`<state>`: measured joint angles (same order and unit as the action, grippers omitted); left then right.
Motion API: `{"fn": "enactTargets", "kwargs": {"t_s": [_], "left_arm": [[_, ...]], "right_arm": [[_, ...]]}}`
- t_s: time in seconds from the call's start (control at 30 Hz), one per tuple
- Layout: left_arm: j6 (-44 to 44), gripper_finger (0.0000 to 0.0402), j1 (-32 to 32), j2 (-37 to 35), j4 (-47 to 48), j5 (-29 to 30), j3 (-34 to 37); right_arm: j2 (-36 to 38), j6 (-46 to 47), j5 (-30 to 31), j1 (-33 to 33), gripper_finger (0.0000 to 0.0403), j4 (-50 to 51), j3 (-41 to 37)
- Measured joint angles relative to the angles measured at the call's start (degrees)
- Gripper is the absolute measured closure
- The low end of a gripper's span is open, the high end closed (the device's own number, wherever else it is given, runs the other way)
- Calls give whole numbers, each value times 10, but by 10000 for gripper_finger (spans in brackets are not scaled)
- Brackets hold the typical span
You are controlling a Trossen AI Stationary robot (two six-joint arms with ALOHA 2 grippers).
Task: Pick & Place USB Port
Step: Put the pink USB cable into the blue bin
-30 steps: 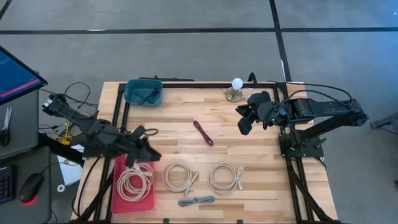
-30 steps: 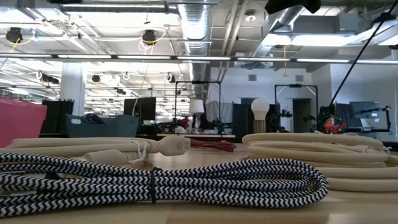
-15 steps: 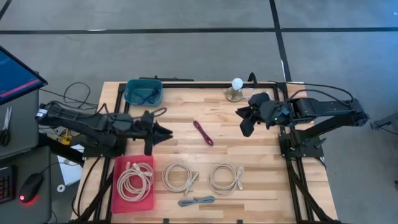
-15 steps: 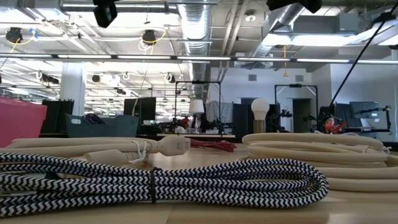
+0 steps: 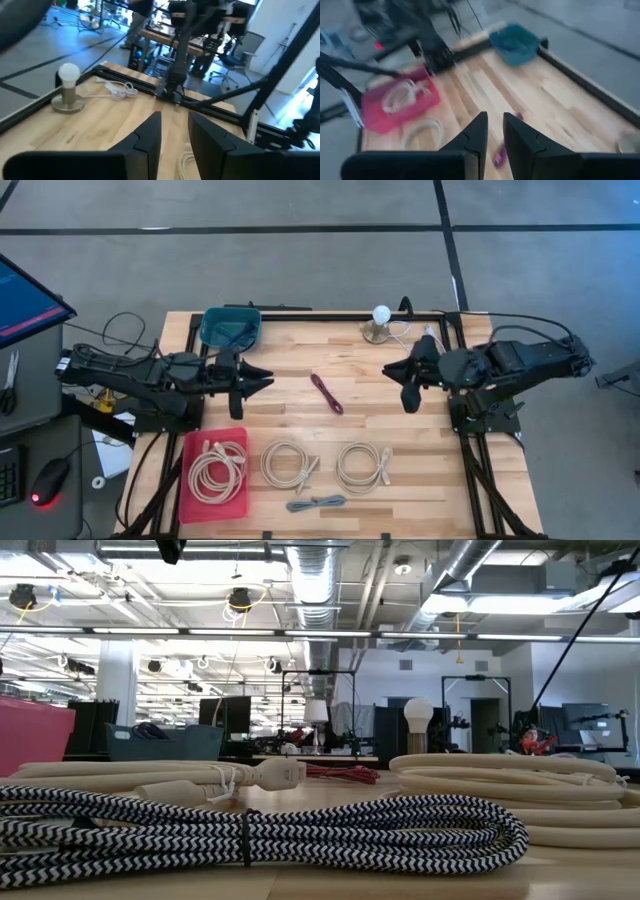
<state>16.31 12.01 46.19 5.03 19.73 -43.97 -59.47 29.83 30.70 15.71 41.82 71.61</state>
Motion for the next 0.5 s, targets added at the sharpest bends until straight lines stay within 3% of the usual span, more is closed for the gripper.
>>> {"fn": "enactTargets", "kwargs": {"t_s": [0.5], "left_arm": [[0, 305, 0, -1, -17, 2, 0]], "right_arm": [[13, -44, 255, 160, 349, -43, 0]]}}
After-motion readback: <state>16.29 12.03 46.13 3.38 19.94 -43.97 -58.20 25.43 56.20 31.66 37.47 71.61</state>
